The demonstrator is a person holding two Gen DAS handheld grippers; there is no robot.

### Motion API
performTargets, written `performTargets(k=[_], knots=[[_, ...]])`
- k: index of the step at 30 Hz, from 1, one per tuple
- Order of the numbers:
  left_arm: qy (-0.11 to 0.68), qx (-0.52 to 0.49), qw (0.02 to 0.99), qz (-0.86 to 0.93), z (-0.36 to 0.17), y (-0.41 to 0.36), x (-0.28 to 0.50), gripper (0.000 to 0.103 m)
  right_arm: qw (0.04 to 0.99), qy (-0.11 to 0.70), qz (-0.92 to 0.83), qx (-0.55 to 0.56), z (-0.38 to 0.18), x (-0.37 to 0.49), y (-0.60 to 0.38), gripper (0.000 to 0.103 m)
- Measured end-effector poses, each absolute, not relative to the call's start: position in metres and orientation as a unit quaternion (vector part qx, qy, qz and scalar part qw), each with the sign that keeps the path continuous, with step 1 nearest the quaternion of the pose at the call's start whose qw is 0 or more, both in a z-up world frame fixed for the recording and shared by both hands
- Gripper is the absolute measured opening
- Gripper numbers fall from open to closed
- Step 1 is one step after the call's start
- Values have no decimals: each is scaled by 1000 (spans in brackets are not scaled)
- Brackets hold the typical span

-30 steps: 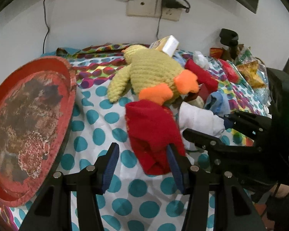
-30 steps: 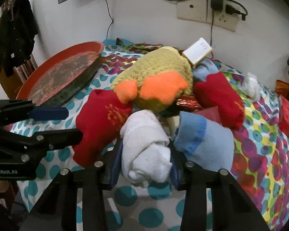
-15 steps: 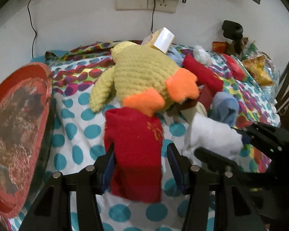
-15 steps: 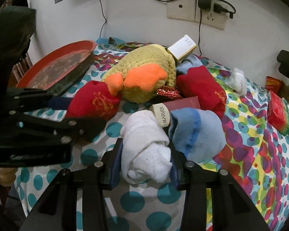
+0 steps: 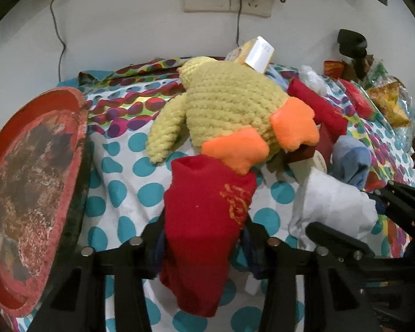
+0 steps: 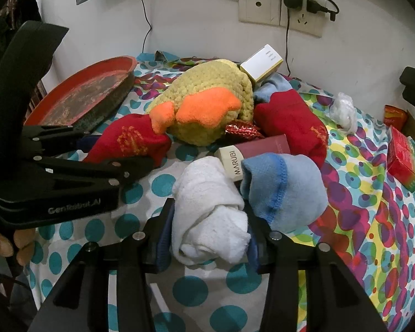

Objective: Organize objects
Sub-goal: 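Grasp the red sock with the left gripper and lift it, then carry the red sock over the red tray and open the left gripper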

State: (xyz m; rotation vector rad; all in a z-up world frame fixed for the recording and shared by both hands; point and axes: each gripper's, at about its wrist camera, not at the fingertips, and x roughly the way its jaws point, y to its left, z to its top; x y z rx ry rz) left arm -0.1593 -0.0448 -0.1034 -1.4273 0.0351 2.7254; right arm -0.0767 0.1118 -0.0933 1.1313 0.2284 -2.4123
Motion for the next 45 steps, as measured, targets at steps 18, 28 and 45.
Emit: performTargets(k=[18, 28, 45], knots=[[27, -461, 9, 887, -85, -43, -142, 36, 225, 99, -879, 409, -96, -77, 109, 42], [42, -439, -2, 897, -58, -52, -120, 36, 218, 110, -880, 407, -97, -76, 107, 42], [24, -420, -77, 904, -24, -155, -114, 36, 212, 122, -881, 405, -97, -74, 105, 45]])
